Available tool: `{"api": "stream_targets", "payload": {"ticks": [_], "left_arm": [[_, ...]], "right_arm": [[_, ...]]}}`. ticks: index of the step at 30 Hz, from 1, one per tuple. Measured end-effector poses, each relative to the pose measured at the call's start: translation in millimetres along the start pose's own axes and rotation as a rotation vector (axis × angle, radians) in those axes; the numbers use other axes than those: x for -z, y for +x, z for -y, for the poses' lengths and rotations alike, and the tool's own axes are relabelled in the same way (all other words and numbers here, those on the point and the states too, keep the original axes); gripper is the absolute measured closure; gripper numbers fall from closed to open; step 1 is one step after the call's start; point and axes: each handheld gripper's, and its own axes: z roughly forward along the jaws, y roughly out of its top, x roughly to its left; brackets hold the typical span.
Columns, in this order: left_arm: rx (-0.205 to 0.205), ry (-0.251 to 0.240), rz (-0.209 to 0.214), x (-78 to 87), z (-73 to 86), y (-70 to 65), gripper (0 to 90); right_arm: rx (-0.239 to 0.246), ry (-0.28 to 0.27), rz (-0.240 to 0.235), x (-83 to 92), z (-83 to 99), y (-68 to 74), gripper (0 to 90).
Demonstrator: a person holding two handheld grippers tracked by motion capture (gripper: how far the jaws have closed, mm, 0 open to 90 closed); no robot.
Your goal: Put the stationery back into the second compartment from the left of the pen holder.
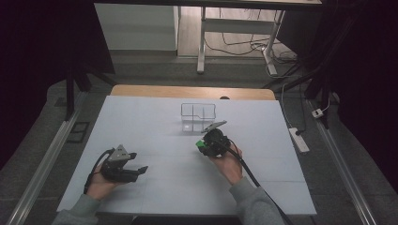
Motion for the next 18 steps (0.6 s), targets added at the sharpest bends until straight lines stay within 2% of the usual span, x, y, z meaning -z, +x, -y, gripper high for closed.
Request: {"api": "stream_targets", "payload": {"ticks": [8, 13, 18], "left_arm": [[0.001, -0.002, -0.002, 0.4, 0.0, 0.1, 27.7], [0.001, -0.001, -0.004, 0.4, 0.2, 0.7, 27.8], [0.001, 0.000, -0.007, 0.2, 0.3, 1.2, 27.8]], "right_arm": [[0.002, -0.128, -0.030, 30.8, -8.0, 0.6, 67.1], [-0.013, -0.185, -0.065, 38.0, -9.6, -3.3, 67.1], [-0.017, -0.236, -0.077, 44.1, -11.5, -6.6, 67.1]]}}
